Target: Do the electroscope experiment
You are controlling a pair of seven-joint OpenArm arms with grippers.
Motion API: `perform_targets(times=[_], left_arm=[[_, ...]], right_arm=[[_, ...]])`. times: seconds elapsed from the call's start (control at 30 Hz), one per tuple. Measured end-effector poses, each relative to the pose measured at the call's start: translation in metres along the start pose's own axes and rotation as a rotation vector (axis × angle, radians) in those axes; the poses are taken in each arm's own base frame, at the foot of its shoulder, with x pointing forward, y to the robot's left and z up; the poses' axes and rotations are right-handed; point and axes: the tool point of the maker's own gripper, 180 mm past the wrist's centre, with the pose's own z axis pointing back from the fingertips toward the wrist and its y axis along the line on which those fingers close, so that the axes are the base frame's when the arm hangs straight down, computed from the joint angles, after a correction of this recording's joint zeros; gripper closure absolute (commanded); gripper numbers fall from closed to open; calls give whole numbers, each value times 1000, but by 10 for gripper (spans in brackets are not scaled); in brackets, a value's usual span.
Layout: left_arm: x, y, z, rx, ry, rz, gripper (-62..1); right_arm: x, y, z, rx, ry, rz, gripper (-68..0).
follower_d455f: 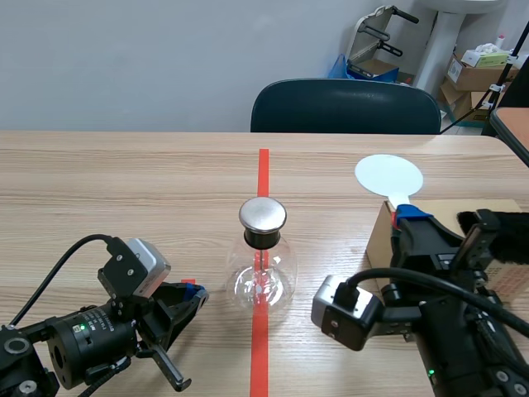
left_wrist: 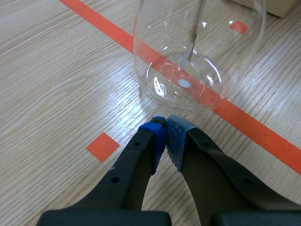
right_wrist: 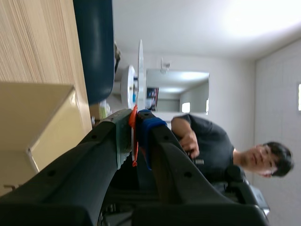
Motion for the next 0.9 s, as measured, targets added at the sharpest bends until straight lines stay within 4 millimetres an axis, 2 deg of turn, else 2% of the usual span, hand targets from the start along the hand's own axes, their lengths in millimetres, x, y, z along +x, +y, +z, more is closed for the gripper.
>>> perform_targets(times=[0.27, 0.6, 0.77, 0.9], left_arm=[[-4, -3, 2, -3, 8, 8, -21], [-7, -6, 4, -6, 15, 14, -21], [-7, -6, 4, -6, 15, 14, -21], [-7, -6, 4, -6, 15, 14, -21]], right_arm=[[39, 0, 4, 0, -217, 0, -9], [81, 0, 19, 0, -466, 0, -9], [93, 0, 26, 0, -544, 0, -9], [95, 0, 27, 0, -556, 0, -9]])
